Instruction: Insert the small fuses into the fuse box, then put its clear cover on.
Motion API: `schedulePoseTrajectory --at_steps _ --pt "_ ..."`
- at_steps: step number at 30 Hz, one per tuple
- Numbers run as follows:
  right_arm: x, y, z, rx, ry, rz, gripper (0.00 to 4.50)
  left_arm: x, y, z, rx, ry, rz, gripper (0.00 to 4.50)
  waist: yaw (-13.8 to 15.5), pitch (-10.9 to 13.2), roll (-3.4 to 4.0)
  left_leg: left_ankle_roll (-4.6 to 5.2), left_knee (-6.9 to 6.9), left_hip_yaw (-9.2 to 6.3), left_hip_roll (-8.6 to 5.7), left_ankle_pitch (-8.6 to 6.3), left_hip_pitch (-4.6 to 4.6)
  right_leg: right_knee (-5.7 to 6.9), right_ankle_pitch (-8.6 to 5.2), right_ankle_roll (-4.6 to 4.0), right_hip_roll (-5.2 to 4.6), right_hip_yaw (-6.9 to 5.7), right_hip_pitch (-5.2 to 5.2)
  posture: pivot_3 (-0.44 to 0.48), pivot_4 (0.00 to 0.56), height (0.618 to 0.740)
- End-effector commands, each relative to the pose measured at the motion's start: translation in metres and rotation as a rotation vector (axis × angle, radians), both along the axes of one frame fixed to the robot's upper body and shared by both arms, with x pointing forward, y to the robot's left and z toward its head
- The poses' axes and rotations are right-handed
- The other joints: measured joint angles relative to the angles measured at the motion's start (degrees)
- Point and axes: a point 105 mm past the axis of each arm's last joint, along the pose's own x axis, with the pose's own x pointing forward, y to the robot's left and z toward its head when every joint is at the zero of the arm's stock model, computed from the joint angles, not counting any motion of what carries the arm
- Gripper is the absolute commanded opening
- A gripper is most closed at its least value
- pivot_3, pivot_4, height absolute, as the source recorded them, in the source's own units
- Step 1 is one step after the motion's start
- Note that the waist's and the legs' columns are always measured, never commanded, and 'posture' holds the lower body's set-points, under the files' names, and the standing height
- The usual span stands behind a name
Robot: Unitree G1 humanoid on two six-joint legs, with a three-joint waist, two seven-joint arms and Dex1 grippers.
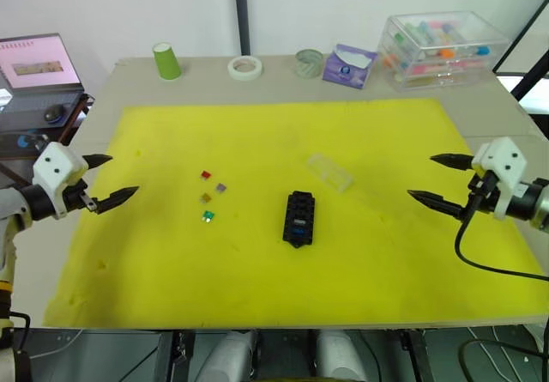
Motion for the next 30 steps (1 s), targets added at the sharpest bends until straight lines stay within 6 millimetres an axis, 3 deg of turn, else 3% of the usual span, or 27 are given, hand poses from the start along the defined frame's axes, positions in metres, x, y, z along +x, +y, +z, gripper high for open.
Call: schedulePoseTrajectory --at_steps 1,7,12,14,17,21,25,30 --pt "0.001 0.032 0.026 0.049 -0.074 0.103 4.47 0.002 0.006 0.024 -0.075 -0.036 0.053 4.5 -0.1 0.0 0.0 0.0 0.0 0.0 0.0 0.0 0.0 0.02 0.0 0.0 0.0 0.01 0.0 0.0 0.15 0.74" --pt "-0.007 0.125 0.06 0.177 -0.109 0.412 4.47 0.007 -0.005 0.032 -0.358 0.142 0.066 4.5 -0.2 0.0 0.0 0.0 0.02 -0.02 0.01 0.0 0.0 0.07 0.0 0.0 0.01 0.02 -0.03 0.0 0.15 0.74" --pt "-0.02 0.193 0.077 0.218 -0.161 0.589 4.47 0.014 -0.03 0.049 -0.661 0.321 -0.014 4.5 0.1 0.0 -0.11 0.0 0.11 -0.09 0.0 0.0 -0.09 0.08 0.0 0.0 0.01 -0.04 -0.04 0.0 0.15 0.74" --pt "-0.021 0.208 0.077 0.202 -0.19 0.613 4.47 0.015 -0.042 0.053 -0.779 0.434 -0.053 4.5 0.1 0.0 -0.12 0.0 0.13 -0.13 0.0 0.0 -0.1 0.11 0.0 0.0 0.03 -0.07 -0.05 0.0 0.15 0.74" --pt "-0.023 0.215 0.059 0.148 -0.157 0.645 4.47 0.025 -0.064 0.035 -0.799 0.692 -0.016 4.5 0.2 -0.1 -0.19 0.0 0.2 -0.24 -0.1 0.0 -0.09 0.32 0.0 0.0 0.13 -0.14 -0.08 0.0 0.15 0.74" --pt "-0.021 0.215 0.062 0.177 -0.163 0.637 4.47 0.033 -0.082 0.026 -0.967 0.905 -0.01 4.5 -0.3 -0.1 -0.2 -0.01 0.24 -0.25 -0.15 0.01 -0.1 0.42 0.0 0.01 0.19 -0.11 -0.14 0.0 0.15 0.74" --pt "-0.023 0.216 0.061 0.178 -0.161 0.649 4.47 0.039 -0.084 0.007 -0.985 0.968 0.022 4.5 -1.9 -0.1 -0.2 -0.02 0.13 -0.24 -0.13 0.01 -0.11 0.5 0.0 0.0 0.18 -0.06 -0.32 0.0 0.15 0.74" --pt "-0.027 0.217 0.061 0.188 -0.15 0.661 4.47 0.052 -0.087 0.0 -1.012 0.939 0.038 4.5 -1.9 -0.1 -0.2 -0.03 0.11 -0.23 -0.1 0.02 -0.19 0.53 0.0 0.0 0.19 -0.06 -0.49 0.0 0.15 0.74"
